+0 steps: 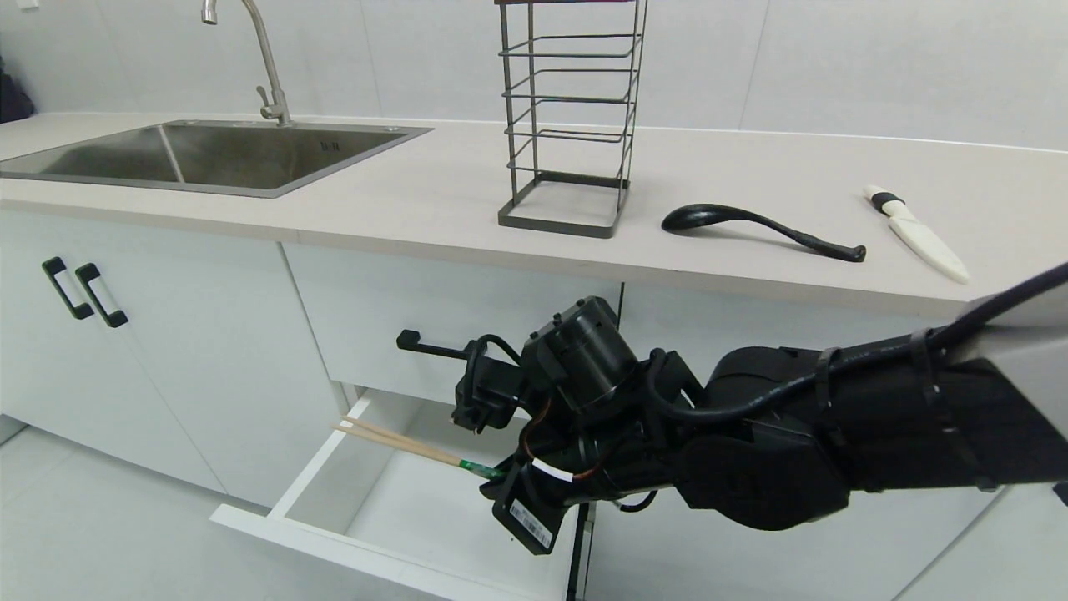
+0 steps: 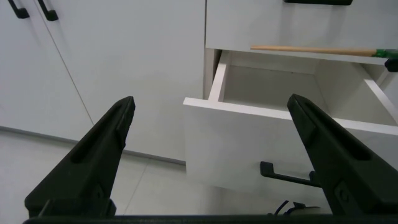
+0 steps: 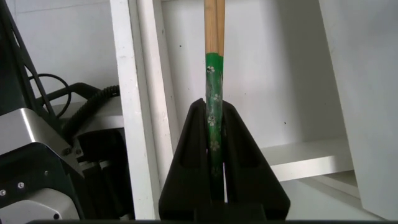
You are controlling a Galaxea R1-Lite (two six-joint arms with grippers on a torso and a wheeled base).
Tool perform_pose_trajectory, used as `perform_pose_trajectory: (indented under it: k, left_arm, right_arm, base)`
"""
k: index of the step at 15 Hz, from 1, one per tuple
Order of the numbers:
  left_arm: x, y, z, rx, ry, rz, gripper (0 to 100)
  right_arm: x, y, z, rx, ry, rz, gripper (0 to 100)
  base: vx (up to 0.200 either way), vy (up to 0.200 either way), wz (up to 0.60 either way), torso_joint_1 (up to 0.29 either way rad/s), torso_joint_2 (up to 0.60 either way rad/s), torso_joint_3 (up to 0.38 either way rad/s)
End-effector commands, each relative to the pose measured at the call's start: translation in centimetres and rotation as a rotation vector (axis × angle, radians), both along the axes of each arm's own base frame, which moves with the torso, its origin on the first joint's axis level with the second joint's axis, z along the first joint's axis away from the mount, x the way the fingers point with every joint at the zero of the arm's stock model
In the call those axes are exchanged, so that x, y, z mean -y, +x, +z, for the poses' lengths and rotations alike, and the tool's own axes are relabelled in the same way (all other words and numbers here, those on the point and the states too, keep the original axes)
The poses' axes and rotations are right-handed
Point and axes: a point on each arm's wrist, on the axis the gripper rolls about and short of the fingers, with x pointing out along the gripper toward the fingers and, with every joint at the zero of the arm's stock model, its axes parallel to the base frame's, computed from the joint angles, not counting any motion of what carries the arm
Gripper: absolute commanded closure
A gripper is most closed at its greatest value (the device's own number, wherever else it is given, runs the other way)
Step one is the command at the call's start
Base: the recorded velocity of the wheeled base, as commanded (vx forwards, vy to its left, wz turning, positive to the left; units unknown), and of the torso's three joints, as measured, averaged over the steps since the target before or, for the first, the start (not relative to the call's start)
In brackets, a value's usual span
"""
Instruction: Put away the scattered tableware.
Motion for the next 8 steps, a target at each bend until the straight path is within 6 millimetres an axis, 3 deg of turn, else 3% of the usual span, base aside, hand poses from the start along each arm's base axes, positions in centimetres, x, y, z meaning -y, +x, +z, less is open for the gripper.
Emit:
perform_pose_trajectory:
  k: [1,8]
  left_arm:
    - [0.0,0.0,0.0,-0.001,0.0,0.0,0]
    - [0.0,0.0,0.0,-0.001,0.0,0.0,0]
  right_arm:
    - [-0.3,0.5,-1.2,-0.014,-0.018,-0.004,100]
    - [-1.1,2.1,-5.0,-0.033,-0.04,-0.027,100]
  base:
    - [0.0,0.0,0.0,0.0,0.0,0.0]
    - [0.0,0.0,0.0,0.0,0.0,0.0]
